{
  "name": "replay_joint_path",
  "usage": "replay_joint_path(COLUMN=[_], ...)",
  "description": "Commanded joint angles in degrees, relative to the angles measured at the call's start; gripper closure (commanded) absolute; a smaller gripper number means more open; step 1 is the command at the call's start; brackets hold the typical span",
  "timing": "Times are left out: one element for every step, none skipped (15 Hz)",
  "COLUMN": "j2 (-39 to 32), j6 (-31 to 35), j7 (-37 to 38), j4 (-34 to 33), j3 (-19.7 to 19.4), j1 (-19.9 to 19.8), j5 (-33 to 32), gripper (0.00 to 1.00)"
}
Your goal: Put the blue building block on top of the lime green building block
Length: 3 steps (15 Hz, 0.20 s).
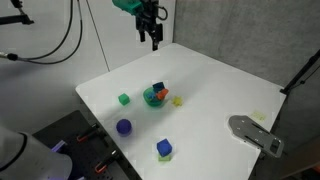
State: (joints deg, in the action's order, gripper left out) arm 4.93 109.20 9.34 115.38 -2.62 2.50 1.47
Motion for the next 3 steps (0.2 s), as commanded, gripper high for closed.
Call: replay_joint_path(j2=[-0.22, -0.33, -0.37], j6=[-1.61, -2.04, -2.01], j7=[-0.01, 0.0, 0.0], j4=[-0.85, -1.16, -1.09], j3=[1.04, 1.07, 1.12], j1=[-1.13, -1.16, -1.19], j5=[0.1, 0.1, 0.09], gripper=[0.0, 0.0, 0.0])
